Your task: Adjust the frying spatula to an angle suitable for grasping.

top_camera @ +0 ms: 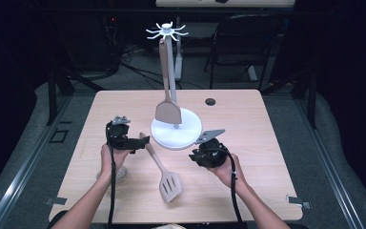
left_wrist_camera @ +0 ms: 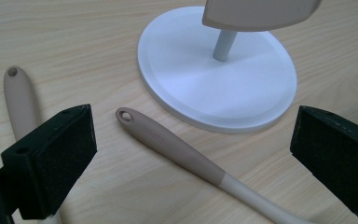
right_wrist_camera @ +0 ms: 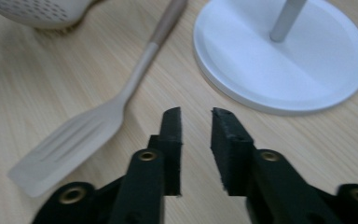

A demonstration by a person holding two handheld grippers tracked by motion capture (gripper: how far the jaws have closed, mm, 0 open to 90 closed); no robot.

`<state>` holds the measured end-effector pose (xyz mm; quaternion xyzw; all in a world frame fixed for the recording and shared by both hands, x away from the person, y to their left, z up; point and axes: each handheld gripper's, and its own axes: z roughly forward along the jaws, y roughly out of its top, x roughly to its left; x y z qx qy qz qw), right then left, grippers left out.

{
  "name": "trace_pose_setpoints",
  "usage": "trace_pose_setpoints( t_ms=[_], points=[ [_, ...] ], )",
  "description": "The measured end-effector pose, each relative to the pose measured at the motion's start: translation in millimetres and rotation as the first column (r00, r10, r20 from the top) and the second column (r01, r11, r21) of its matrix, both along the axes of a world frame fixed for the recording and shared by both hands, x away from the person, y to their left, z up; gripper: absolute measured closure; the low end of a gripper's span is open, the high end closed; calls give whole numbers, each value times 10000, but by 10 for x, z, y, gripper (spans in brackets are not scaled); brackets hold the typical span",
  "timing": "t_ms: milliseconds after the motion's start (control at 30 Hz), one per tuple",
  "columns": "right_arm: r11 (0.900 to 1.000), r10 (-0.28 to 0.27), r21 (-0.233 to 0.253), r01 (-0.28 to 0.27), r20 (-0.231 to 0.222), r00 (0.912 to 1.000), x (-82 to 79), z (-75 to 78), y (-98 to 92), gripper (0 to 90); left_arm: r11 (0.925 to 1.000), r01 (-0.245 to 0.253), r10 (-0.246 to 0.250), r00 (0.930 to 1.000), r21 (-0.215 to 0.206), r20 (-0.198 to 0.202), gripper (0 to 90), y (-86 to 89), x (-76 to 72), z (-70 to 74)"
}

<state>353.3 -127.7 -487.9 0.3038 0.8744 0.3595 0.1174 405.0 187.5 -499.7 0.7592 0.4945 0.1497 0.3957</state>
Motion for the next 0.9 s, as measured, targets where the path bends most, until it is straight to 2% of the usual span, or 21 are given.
trace_pose_setpoints(
  t_ms=[67,133,200,300,367,433,467,500,567,700,733,767,800,833,900],
  points=[
    [9988,205,448,-199,-132,9997,-19,22,23,844,9998,-80,75,9996,-162,-281,5,-15,-15,-14],
    [9962,559,682,-537,-310,9980,-37,16,80,889,9991,-113,86,9979,-420,-639,27,-27,-24,-30],
    [9926,879,920,-796,-900,9921,-51,-42,172,900,9987,-178,139,9966,-470,-811,37,-42,-29,-38],
    [9884,1451,630,-1379,-1296,9809,-106,-119,359,900,9989,-188,147,9955,-432,-938,48,-63,-46,-42],
    [9821,1872,488,-1817,-1555,9699,-148,-164,500,900,9988,-161,114,9950,-466,-997,58,-77,-70,-55],
    [9778,2093,454,-2044,-1846,9603,-183,-205,607,900,9987,-110,57,9945,-502,-1045,71,-79,-86,-60],
    [9751,2209,290,-2199,-2138,9516,-192,-223,650,900,9985,-94,35,9941,-537,-1083,77,-80,-94,-62],
    [9723,2304,115,-2336,-2178,9484,-198,-245,685,900,9986,-74,15,9939,-531,-1100,81,-80,-97,-66],
    [9683,2446,117,-2495,-2474,9375,-219,-275,728,900,9985,-46,-15,9937,-545,-1118,91,-72,-100,-69],
    [9594,2466,-675,-2740,-2710,9305,-275,-364,816,900,9983,-118,51,9931,-562,-1173,121,-88,-100,-101],
    [9602,2359,-821,-2669,-2734,9325,-268,-390,814,900,9982,-90,14,9922,-599,-1248,134,-99,-93,-117],
    [9623,2278,-793,-2600,-2864,9306,-249,-407,794,900,9980,-80,-4,9912,-627,-1327,145,-108,-88,-126],
    [9601,2260,-963,-2626,-2863,9311,-238,-403,781,900,9983,-63,-19,9903,-581,-1388,145,-119,-81,-137],
    [9626,2255,-818,-2583,-2870,9310,-231,-418,770,900,9984,-87,6,9899,-565,-1420,146,-135,-76,-155],
    [9604,2304,-862,-2649,-2890,9292,-204,-425,743,900,9989,-110,39,9886,-466,-1504,147,-159,-75,-176]
  ],
)
